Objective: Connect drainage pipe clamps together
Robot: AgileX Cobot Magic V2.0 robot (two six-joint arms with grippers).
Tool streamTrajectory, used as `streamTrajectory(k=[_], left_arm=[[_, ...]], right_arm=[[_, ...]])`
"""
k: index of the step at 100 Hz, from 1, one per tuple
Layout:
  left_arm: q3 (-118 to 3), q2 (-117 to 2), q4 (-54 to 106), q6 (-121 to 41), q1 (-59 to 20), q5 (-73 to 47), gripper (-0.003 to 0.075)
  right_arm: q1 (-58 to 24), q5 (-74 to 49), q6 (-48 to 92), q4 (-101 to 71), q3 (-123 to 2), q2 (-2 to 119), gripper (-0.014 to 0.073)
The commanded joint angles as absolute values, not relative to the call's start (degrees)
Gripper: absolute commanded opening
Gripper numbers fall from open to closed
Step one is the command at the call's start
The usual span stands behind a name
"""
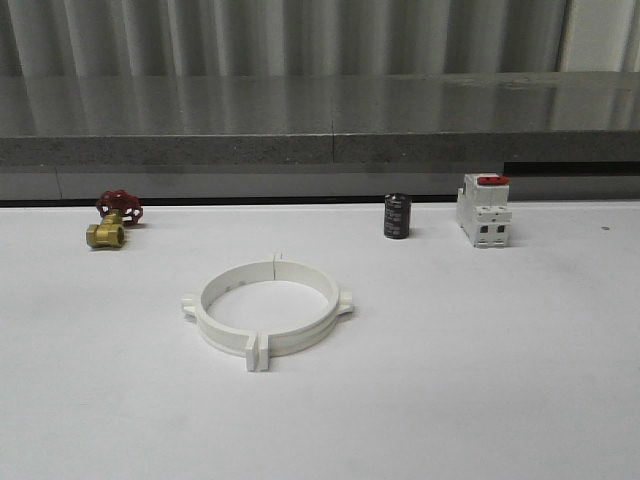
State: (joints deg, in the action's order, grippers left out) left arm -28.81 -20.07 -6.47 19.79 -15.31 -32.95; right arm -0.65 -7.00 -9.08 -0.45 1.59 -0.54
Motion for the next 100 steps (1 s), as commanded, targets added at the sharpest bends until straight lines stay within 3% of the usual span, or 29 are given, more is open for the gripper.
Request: streamTrajectory(k=[1, 100], left_arm=[[-30.31, -20.51, -6.72, 19.72, -15.17, -28.49, -0.0020], [-30.31, -20.51, -7.57, 19.72, -15.17, -28.15, -0.0020]], right_arm=[[-0.33, -1.74, -8.46, -0.65, 0.67, -1.79, -0.0069], [-0.33, -2.10, -8.46, -0.65, 0.67, -1.79, -0.0069]])
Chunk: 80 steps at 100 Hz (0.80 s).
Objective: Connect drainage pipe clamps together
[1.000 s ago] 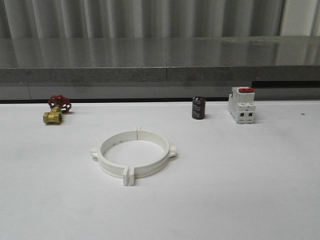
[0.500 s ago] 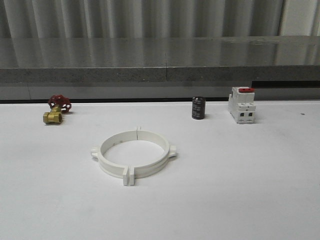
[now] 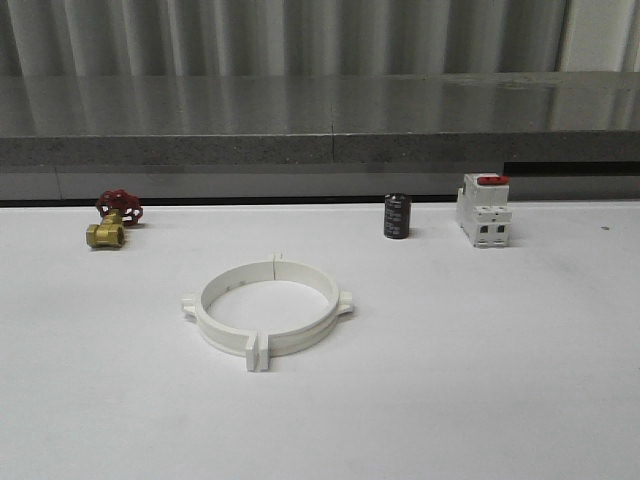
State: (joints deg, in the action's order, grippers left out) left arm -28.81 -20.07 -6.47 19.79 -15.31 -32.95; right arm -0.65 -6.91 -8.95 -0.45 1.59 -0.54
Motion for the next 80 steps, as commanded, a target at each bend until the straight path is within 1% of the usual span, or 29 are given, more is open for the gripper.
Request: streamTrajectory(k=[1, 11, 30, 39, 61, 72, 80], left_arm=[[-30.31, -20.51, -7.95, 19.72, -15.17, -27.84, -0.0020], [-30.31, -20.41, -12.05, 19.72, -15.17, -25.19, -0.0020], [-29.90, -19.31, -11.18, 19.72, -14.93, -24.50, -0.0020], [-27.70, -17.66, -11.12, 19.72, -14.65, -21.65, -0.0020], [-16.78, -10.73, -11.24, 19.72, -8.93, -6.30, -0.0020], [-11.72, -6.88, -9.28, 19.60, -4.97, -3.52, -0.0020], [-8.38, -4.10, -4.51, 17.02, -2.36, -3.15, -0.0020]], right_arm=[[-0.33, -2.10, -8.46, -0.65, 0.67, -1.79, -0.0069], [-0.33, -2.10, -8.46, -0.65, 0.67, -1.79, -0.0069], [-0.33, -2.10, -8.46, -0.65, 0.67, -1.79, -0.0069], [-0.33, -2.10, -8.46, -0.65, 0.67, -1.79, -0.0069], [-0.33, -2.10, -8.46, -0.65, 0.67, -1.79, -0.0069], [-0.33, -2.10, -8.46, -0.65, 0.67, -1.79, -0.0069], [-0.33, -2.10, -8.46, -0.65, 0.67, -1.79, -0.0069]])
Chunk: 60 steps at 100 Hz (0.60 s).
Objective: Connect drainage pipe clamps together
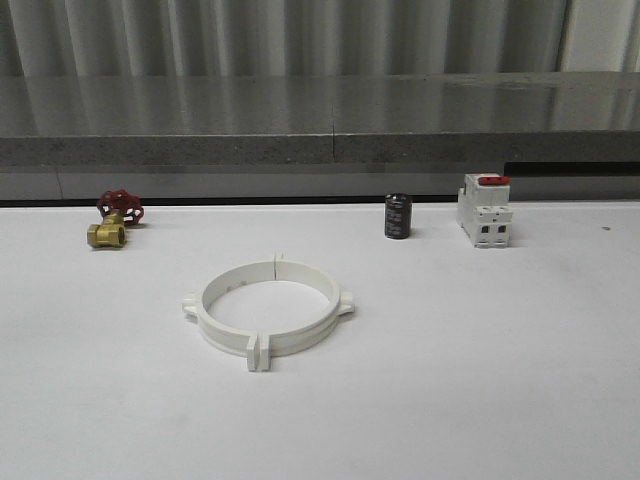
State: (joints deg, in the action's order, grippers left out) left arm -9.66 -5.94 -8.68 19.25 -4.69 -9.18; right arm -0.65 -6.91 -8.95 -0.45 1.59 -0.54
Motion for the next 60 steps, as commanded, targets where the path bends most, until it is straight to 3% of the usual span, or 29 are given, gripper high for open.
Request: streamTrajectory(k=[1, 17, 60], left_arm=[[-8.14, -3.88, -4.06, 16.66, -2.15, -3.15, -0.0020], [-3.63, 0.05, -0.44, 12.60, 0.39, -3.15, -0.0020], [1.79, 2.17, -5.70, 12.60, -1.80, 0.00, -0.0020]], right_arm=[[-0.33, -2.10, -8.46, -0.65, 0.67, -1.79, -0.0069], [-0.33, -2.10, -8.46, -0.65, 0.67, -1.79, -0.0069], [-0.33, -2.10, -8.46, -0.65, 0.67, -1.79, -0.0069]])
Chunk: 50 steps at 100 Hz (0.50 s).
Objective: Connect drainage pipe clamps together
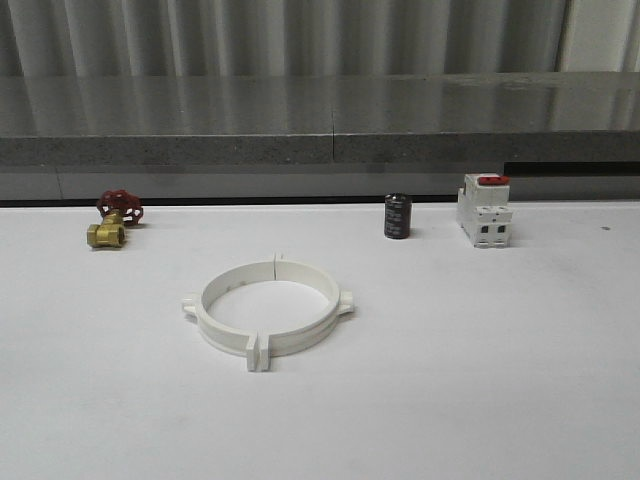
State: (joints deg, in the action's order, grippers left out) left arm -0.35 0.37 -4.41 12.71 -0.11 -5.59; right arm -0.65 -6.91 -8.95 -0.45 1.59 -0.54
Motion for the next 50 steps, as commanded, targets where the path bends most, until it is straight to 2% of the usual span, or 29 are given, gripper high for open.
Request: streamTrajectory(k=[1, 50], left_arm=[[1.79, 2.17, -5.85, 12.60, -1.95, 0.00, -0.0020], [1.79, 2.17, -5.84, 12.60, -3.38, 0.00, -0.0020]], right_arm=[[-0.33, -2.10, -8.46, -0.65, 0.67, -1.79, -0.0069], [-0.33, -2.10, -8.46, -0.65, 0.67, -1.79, -0.0069]])
